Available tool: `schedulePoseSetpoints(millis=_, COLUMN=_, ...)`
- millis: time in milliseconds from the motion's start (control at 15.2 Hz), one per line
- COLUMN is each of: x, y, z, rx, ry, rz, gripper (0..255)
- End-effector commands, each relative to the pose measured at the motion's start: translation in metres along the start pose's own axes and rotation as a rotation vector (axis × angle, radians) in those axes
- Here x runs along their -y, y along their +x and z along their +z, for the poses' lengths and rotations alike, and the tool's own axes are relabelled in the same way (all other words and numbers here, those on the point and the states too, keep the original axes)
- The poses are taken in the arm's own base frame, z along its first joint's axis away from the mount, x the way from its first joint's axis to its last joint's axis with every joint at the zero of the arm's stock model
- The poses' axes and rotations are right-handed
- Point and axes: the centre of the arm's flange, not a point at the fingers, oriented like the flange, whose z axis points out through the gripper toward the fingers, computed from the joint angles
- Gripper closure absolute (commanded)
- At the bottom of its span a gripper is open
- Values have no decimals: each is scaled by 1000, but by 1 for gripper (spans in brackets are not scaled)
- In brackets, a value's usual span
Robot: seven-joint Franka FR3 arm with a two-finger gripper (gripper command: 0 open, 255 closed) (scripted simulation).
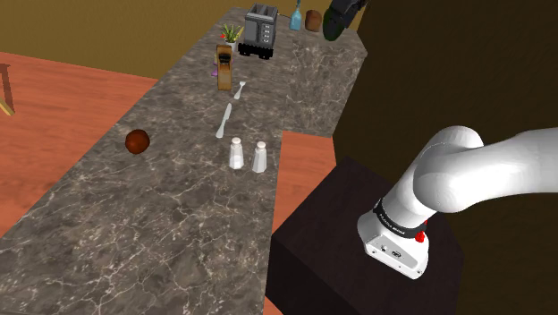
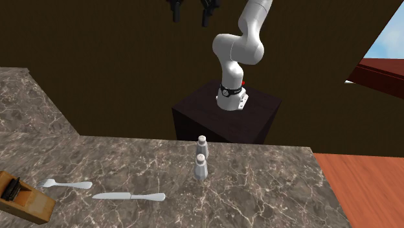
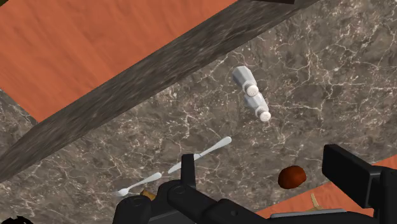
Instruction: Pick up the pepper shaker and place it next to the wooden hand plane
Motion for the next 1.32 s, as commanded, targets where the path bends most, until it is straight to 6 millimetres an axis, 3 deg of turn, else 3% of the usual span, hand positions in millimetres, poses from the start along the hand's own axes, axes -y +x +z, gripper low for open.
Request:
schedulePoseSetpoints(millis=0, x=0, y=0, z=0, rx=0, ry=0, rz=0, gripper=0)
schedulePoseSetpoints(millis=1254, x=59, y=31, z=243, rx=116, ry=42, rz=-65, gripper=0)
